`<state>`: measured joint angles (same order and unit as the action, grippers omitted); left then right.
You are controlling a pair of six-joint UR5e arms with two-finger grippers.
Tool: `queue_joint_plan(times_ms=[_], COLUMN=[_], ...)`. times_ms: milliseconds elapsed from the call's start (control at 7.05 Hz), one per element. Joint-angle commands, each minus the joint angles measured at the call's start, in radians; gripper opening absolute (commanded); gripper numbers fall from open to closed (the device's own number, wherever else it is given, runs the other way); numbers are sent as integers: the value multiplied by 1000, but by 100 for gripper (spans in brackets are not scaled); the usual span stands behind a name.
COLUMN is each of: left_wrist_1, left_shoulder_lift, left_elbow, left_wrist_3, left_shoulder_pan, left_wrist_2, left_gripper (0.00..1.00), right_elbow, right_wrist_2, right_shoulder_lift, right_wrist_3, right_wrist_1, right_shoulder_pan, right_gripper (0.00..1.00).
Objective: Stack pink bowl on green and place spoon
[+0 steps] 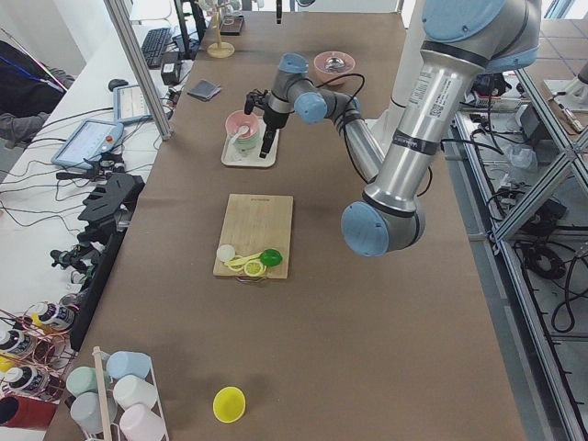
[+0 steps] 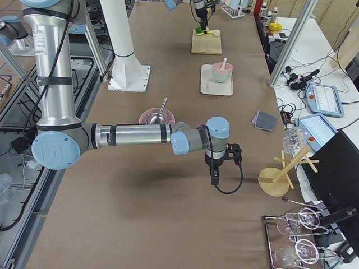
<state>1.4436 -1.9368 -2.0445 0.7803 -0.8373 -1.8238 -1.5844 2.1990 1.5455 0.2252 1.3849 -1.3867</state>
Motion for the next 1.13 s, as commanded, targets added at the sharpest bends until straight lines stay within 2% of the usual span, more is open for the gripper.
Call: queue_joint_plan(times_ms=[0, 142, 425, 567, 709, 851, 993], left_wrist_1=[-14, -2, 12, 30, 20, 3, 4], left_shoulder_lift=[184, 264, 300, 303, 300, 283, 304], left_elbow=[35, 91, 266, 368, 423, 505, 507], left_wrist_3=[-565, -717, -1084, -1114, -1107, -1109, -1102], left_shoulder_pan=[-338, -459, -616, -672, -765, -823, -842], left_wrist_2=[-309, -351, -354, -391, -492, -606, -629], left_gripper=[98, 98, 98, 98, 98, 98, 98], right_elbow=[-3, -6, -16, -29, -70, -103, -101], right_wrist_2=[1, 8, 22, 28, 27, 27, 27], right_shoulder_lift=[47, 65, 99, 93, 85, 94, 103], right_wrist_3=[-9, -13, -42, -81, -210, -271, -264], right_wrist_1=[-1, -1, 17, 84, 205, 276, 278], right_shoulder_pan=[-5, -33, -118, -155, -182, -192, -192], right_gripper=[100, 100, 100, 100, 100, 100, 100])
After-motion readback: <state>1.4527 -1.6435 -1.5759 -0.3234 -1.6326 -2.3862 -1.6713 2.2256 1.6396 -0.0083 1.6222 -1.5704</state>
